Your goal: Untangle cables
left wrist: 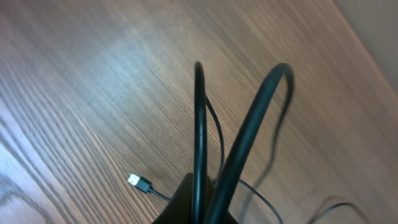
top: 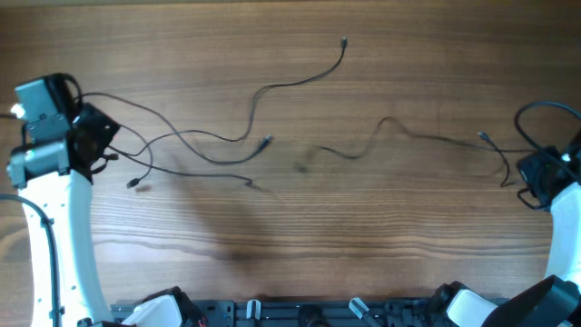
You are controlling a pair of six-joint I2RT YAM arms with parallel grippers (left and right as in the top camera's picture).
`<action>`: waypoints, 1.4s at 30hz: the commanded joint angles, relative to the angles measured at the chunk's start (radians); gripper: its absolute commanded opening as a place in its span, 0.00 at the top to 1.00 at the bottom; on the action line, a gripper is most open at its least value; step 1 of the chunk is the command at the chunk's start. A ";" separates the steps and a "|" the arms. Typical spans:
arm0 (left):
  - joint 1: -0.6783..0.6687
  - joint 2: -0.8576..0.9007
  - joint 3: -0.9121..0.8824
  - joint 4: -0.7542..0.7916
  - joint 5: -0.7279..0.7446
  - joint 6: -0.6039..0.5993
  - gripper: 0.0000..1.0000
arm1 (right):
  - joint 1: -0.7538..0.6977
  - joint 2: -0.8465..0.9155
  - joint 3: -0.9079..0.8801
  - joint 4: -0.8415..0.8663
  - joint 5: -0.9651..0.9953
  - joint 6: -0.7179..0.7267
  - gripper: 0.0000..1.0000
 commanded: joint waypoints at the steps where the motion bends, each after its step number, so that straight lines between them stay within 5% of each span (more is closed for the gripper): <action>1: 0.049 -0.013 0.002 0.001 0.154 -0.098 0.96 | -0.059 -0.015 0.012 0.002 -0.087 0.072 0.96; 5: -0.045 -0.013 0.001 0.036 0.329 -0.037 0.96 | -0.052 -0.015 0.012 0.215 -0.639 -0.118 0.96; 12: -0.356 0.031 0.001 0.037 0.329 0.057 0.96 | -0.049 -0.027 0.019 0.483 -0.639 -0.119 0.93; 22: -0.568 0.117 0.000 0.068 0.328 0.094 0.96 | -0.049 -0.031 0.487 0.187 0.008 -0.140 0.96; 27: -0.568 0.117 0.000 0.069 0.328 0.094 0.96 | -0.049 -0.031 0.588 0.172 -0.004 -0.149 0.96; 30: -0.568 0.117 0.000 0.072 0.328 0.094 0.96 | -0.049 -0.003 0.584 0.009 -0.011 -0.142 0.95; 37: -0.568 0.117 0.000 0.079 0.328 0.093 0.96 | -0.049 0.208 0.527 -0.105 -0.275 -0.198 0.95; 40: -0.568 0.117 0.000 0.079 0.328 0.093 0.96 | -0.049 0.262 0.527 -0.041 -0.572 -0.301 0.72; 42: -0.568 0.117 0.000 0.079 0.328 0.094 0.96 | -0.049 0.267 0.527 -0.038 -0.590 -0.309 0.50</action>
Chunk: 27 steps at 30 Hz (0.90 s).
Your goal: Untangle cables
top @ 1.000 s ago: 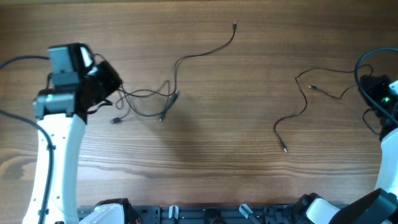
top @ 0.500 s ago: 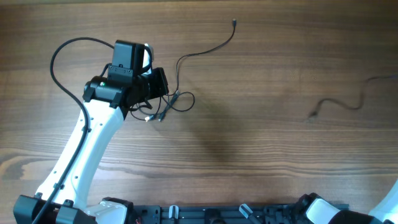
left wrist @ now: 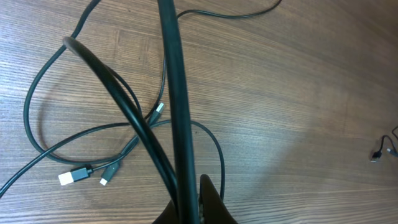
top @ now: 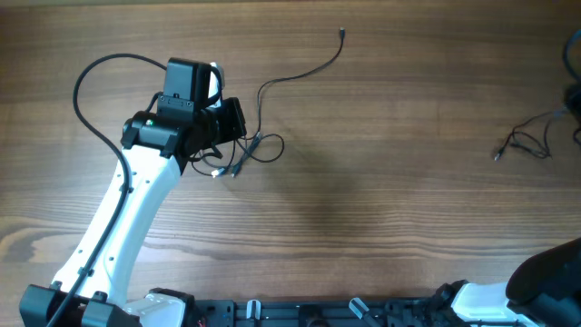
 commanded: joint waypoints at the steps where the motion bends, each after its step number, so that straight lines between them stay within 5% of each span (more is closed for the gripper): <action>1: -0.005 0.006 0.000 0.000 0.005 0.023 0.96 | 0.003 0.013 0.003 -0.007 -0.084 -0.045 0.45; 5: -0.005 0.006 0.000 0.000 0.005 0.023 0.96 | 0.003 0.013 0.002 -0.155 0.310 0.099 0.33; 7: -0.005 0.006 0.000 0.000 0.005 0.023 0.96 | 0.003 0.013 0.002 -0.171 0.294 0.111 0.29; 9: -0.005 0.006 0.000 0.027 0.054 0.023 0.96 | 0.004 0.013 0.002 -0.171 0.022 0.048 0.23; 11: -0.005 0.006 0.000 0.116 0.277 0.024 0.96 | 0.016 0.013 0.002 -0.177 -0.188 -0.027 0.23; 13: -0.027 0.008 0.000 0.286 0.698 0.125 0.96 | 0.074 0.013 0.002 -0.221 -0.237 -0.103 0.22; 14: -0.043 0.008 0.001 0.310 0.718 0.129 0.96 | 0.100 0.013 0.002 -0.238 -0.236 -0.134 0.23; 17: -0.068 0.008 0.000 0.271 0.528 0.128 0.73 | 0.191 0.013 0.001 -0.278 -0.206 -0.187 0.23; 18: -0.071 0.008 0.000 0.233 0.447 0.128 0.55 | 0.228 0.013 0.001 -0.288 -0.175 -0.189 0.22; 20: -0.072 0.008 0.000 0.127 0.263 0.128 0.36 | 0.316 0.013 0.001 -0.303 -0.156 -0.206 0.22; 27: -0.071 0.008 0.000 -0.047 -0.241 0.119 0.35 | 0.621 0.025 -0.002 -0.333 -0.083 -0.231 0.21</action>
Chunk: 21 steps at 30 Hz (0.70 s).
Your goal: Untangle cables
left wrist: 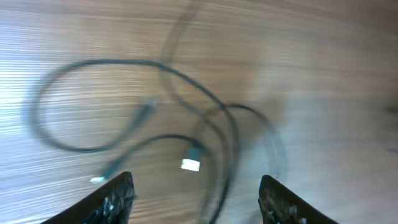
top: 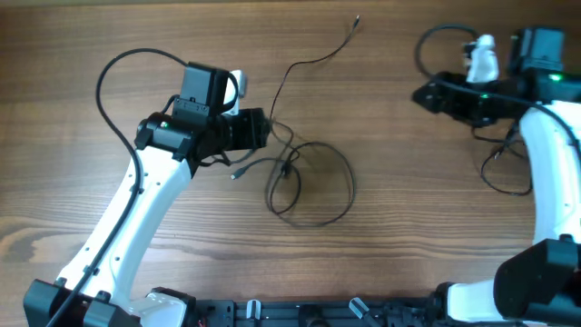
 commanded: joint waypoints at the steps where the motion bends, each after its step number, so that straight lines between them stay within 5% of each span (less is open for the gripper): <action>1: 0.001 0.002 0.005 -0.022 -0.255 -0.010 0.35 | 0.149 0.034 -0.003 -0.019 0.089 -0.029 0.21; 7: 0.112 0.002 0.005 -0.035 -0.279 -0.162 0.33 | 0.388 0.157 -0.003 -0.026 0.136 0.023 0.22; 12: 0.164 0.002 0.005 -0.078 -0.258 -0.174 0.28 | 0.435 0.326 -0.003 -0.029 0.196 0.051 0.22; 17: 0.166 0.002 0.005 -0.075 -0.345 -0.177 0.30 | 0.464 0.395 -0.002 0.006 -0.246 -0.006 0.23; 21: 0.185 0.002 0.005 -0.088 -0.347 -0.206 0.29 | 0.503 0.394 -0.002 0.209 -0.354 0.171 0.23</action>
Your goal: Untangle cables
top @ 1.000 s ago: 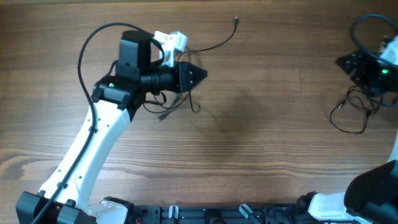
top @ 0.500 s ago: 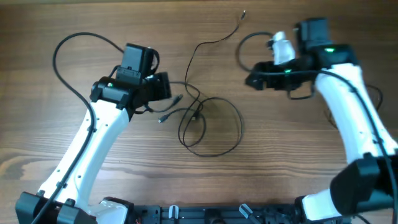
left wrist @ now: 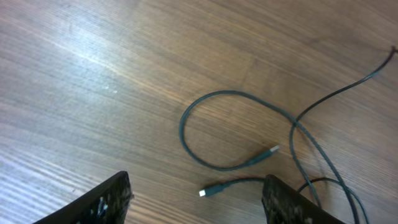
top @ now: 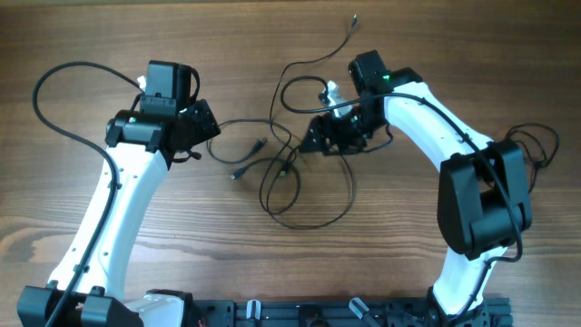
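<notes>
Thin black cables (top: 292,173) lie tangled mid-table, with one big loop (top: 347,195) toward the front and a single strand running to the far edge (top: 352,20). My left gripper (top: 211,128) hovers left of the tangle. In the left wrist view the left gripper (left wrist: 199,208) is open with nothing between its fingers (left wrist: 107,200). Below it on the wood lie a small plug (left wrist: 208,191) and a curled end with another plug (left wrist: 271,150). My right gripper (top: 316,136) is down on the tangle's upper right; the overhead view does not show how its jaws stand.
Wooden table (top: 136,272) all round. A thin dark cable (top: 536,136) loops near the right edge behind the right arm. The left arm's own thick cable (top: 54,82) arcs over the left side. A rail (top: 300,313) runs along the front edge.
My left gripper, still open, has moved back to the left, off the tangle. The right arm has moved from the upper right down onto the tangle. A plug end now lies curled out to the left.
First the cables lay spread across the table, with both grippers at its far sides. Then the left gripper, shut, was at the middle left with one cable bunched there. It then stood open over a looped tangle. Now it is left of it and the right gripper is on it.
</notes>
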You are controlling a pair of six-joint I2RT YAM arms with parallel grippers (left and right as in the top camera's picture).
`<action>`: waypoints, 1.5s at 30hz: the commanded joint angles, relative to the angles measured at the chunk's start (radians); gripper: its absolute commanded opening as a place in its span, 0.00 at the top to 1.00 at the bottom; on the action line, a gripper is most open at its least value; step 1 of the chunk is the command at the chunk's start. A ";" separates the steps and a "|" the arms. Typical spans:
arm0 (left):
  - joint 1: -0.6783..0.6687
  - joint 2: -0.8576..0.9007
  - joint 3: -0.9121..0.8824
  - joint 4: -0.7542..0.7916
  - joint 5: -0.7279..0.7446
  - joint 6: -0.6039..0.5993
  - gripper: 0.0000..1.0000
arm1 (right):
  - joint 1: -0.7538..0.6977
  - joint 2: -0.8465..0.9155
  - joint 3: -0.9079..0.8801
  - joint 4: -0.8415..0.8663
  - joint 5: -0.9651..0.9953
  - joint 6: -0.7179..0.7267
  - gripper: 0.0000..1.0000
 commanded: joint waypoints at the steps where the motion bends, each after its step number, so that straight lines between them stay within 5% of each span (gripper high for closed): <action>1: 0.016 0.002 0.005 -0.005 -0.029 -0.029 0.29 | 0.037 0.005 0.003 0.090 -0.105 0.119 0.24; 9: 0.015 0.002 0.005 -0.012 -0.029 -0.029 0.29 | 0.201 0.007 0.003 0.201 0.301 0.499 0.34; 11: 0.015 0.002 0.005 -0.013 -0.028 -0.029 0.29 | 0.212 0.007 0.003 0.256 0.343 0.505 0.76; 12: 0.015 0.002 0.005 -0.014 -0.014 -0.029 0.28 | 0.209 0.006 0.003 0.291 0.343 0.502 0.91; 13: 0.015 0.002 0.005 -0.014 -0.002 -0.029 0.29 | 0.200 0.001 0.009 0.312 0.338 0.476 0.96; 16: 0.015 0.002 0.005 -0.015 0.016 -0.029 0.30 | 0.101 -0.071 0.108 0.319 0.161 0.330 0.96; 21: 0.015 0.002 0.005 -0.014 0.016 -0.029 0.30 | -0.179 -0.349 0.283 0.384 -0.074 0.325 0.95; 25: 0.015 0.002 0.005 -0.003 0.036 -0.029 0.30 | -0.325 -0.497 0.283 0.236 0.049 0.307 0.95; 28: 0.014 0.002 0.005 0.024 0.186 -0.028 0.30 | -0.338 -0.494 0.278 0.037 0.240 0.231 0.95; 33: -0.029 0.024 0.005 0.061 0.286 -0.019 0.17 | -0.338 -0.466 0.254 -0.150 0.537 0.208 0.96; 45: -0.380 0.364 0.005 0.223 0.325 0.087 0.13 | -0.342 -0.463 0.254 -0.070 0.548 0.141 0.96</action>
